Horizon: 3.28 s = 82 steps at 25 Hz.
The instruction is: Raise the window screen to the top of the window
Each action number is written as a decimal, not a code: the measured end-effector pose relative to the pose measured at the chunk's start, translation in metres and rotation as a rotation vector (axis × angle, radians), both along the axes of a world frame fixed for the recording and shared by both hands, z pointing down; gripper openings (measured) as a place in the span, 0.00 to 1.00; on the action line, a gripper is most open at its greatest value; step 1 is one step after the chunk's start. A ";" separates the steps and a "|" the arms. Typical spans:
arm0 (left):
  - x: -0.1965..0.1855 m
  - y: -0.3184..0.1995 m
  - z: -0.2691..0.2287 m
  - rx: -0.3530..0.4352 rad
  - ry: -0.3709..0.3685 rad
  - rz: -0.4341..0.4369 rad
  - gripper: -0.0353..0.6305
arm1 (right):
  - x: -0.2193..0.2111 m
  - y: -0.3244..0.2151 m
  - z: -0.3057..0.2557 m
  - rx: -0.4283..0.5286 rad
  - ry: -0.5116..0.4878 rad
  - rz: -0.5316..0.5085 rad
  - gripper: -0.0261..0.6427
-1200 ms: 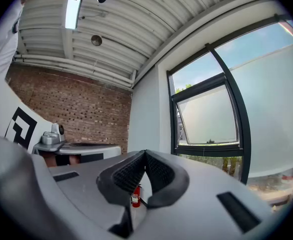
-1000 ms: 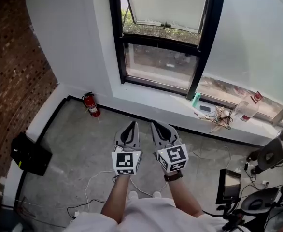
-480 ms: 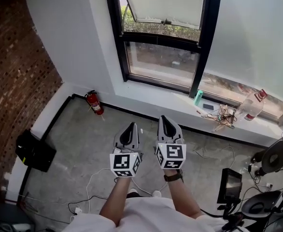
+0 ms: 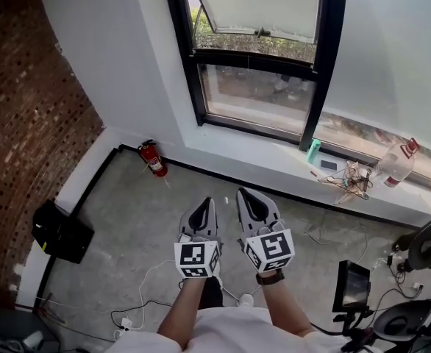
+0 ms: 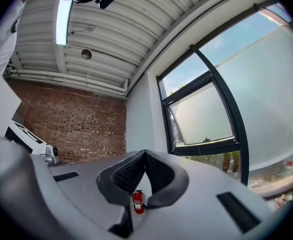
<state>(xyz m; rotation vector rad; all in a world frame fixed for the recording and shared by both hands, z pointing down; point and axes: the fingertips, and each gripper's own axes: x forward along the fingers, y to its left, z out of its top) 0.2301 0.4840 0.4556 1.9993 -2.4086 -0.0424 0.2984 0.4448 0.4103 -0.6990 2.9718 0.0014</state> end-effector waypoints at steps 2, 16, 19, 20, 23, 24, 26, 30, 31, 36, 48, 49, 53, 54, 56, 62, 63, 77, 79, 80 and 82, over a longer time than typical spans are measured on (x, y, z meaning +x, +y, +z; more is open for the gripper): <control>-0.013 -0.014 0.003 -0.001 0.007 -0.004 0.05 | -0.007 -0.011 -0.001 0.031 -0.013 -0.002 0.04; -0.178 -0.084 -0.009 0.026 -0.004 -0.075 0.05 | -0.157 -0.089 -0.013 0.039 -0.083 -0.031 0.04; -0.213 -0.087 -0.006 0.004 -0.015 -0.068 0.05 | -0.194 -0.091 -0.011 0.024 -0.104 -0.040 0.04; -0.224 -0.087 -0.005 0.004 -0.007 -0.063 0.05 | -0.206 -0.091 -0.009 0.019 -0.099 -0.044 0.04; -0.257 -0.086 -0.004 0.008 0.012 -0.073 0.05 | -0.238 -0.082 -0.003 0.017 -0.083 -0.089 0.04; -0.269 -0.087 -0.002 0.005 0.026 -0.090 0.05 | -0.246 -0.080 0.000 0.027 -0.068 -0.104 0.04; -0.289 -0.094 0.005 -0.001 0.086 -0.110 0.05 | -0.256 -0.085 0.008 0.037 -0.033 -0.106 0.04; -0.285 -0.116 0.018 0.014 0.131 -0.057 0.05 | -0.258 -0.119 0.023 0.010 -0.004 -0.064 0.04; -0.284 -0.123 0.021 0.012 0.128 -0.048 0.05 | -0.261 -0.128 0.024 0.007 -0.007 -0.058 0.04; -0.304 -0.167 0.030 -0.039 0.073 -0.076 0.05 | -0.286 -0.170 0.031 -0.001 -0.025 -0.064 0.04; -0.331 -0.377 -0.031 0.068 -0.024 -0.088 0.05 | -0.280 -0.405 -0.028 0.108 -0.101 0.032 0.04; -0.326 -0.389 -0.026 0.058 -0.026 -0.072 0.05 | -0.277 -0.418 -0.023 0.093 -0.102 0.045 0.04; -0.314 -0.433 0.001 -0.011 -0.008 -0.004 0.05 | -0.272 -0.458 0.009 0.009 -0.067 0.088 0.04; -0.314 -0.442 0.004 -0.016 -0.002 0.009 0.05 | -0.272 -0.466 0.015 -0.003 -0.059 0.093 0.04; -0.315 -0.463 0.006 -0.016 0.001 0.034 0.05 | -0.277 -0.482 0.021 -0.013 -0.048 0.104 0.04; -0.325 -0.540 0.018 -0.014 0.005 0.147 0.05 | -0.294 -0.537 0.036 -0.013 -0.008 0.190 0.04; -0.328 -0.555 0.018 -0.012 0.001 0.174 0.05 | -0.297 -0.549 0.036 -0.013 -0.003 0.213 0.04; -0.420 -0.726 -0.029 0.077 -0.051 0.442 0.05 | -0.392 -0.686 -0.005 0.099 0.015 0.460 0.04; -0.430 -0.743 -0.024 0.070 -0.032 0.446 0.05 | -0.392 -0.696 0.001 0.096 0.039 0.483 0.04; -0.433 -0.750 -0.021 0.064 -0.030 0.448 0.05 | -0.390 -0.703 0.004 0.088 0.044 0.495 0.04; -0.432 -0.762 -0.019 0.063 -0.044 0.459 0.05 | -0.385 -0.717 0.003 0.084 0.042 0.516 0.04</control>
